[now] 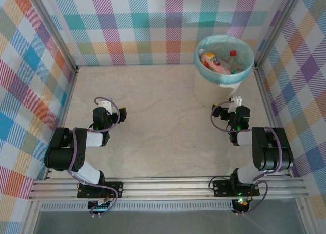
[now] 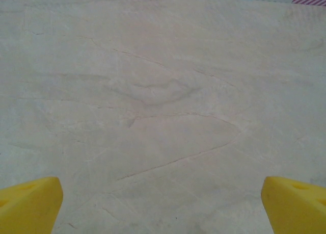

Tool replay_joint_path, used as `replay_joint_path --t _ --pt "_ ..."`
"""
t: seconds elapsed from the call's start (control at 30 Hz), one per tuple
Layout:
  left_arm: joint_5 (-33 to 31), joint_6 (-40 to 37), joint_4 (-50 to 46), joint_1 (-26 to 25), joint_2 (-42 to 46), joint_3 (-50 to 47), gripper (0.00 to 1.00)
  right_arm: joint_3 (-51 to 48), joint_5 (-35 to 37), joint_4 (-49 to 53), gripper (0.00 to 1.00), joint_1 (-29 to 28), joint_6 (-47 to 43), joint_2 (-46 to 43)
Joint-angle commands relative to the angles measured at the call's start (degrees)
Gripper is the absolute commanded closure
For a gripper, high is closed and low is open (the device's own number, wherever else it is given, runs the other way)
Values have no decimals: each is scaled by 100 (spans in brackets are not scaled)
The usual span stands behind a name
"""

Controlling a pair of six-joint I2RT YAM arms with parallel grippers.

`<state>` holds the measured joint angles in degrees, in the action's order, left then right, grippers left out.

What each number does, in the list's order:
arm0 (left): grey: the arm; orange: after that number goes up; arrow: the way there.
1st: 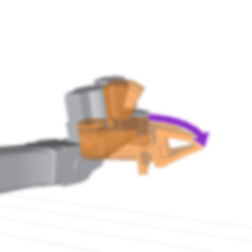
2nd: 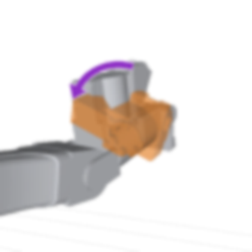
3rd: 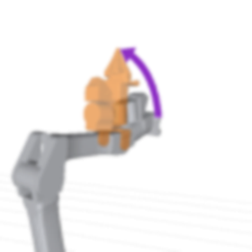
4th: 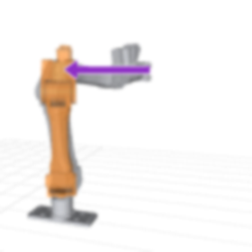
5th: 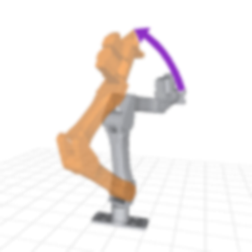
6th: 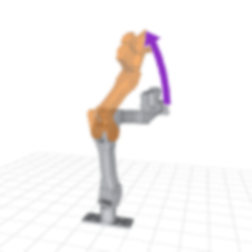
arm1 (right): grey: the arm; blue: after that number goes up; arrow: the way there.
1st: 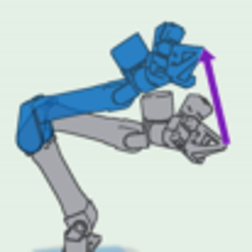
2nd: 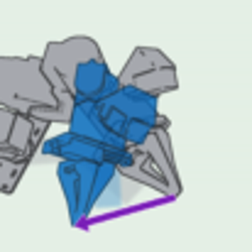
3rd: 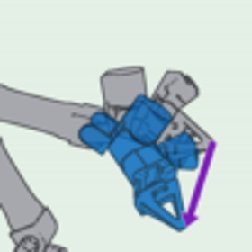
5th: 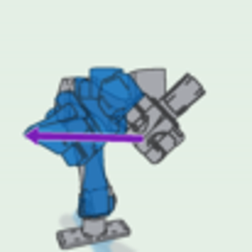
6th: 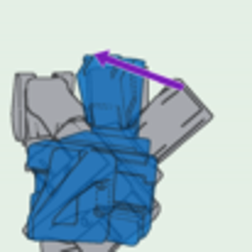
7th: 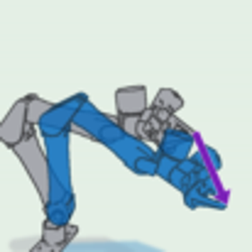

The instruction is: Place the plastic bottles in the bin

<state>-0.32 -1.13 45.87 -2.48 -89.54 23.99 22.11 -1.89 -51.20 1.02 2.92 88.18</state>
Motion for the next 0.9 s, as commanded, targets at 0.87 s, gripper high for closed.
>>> replay_joint_path --t 0.87 --pt "-277 -110 -83 -116 -7 72 0 145 -240 356 0 -25 -204 -16"
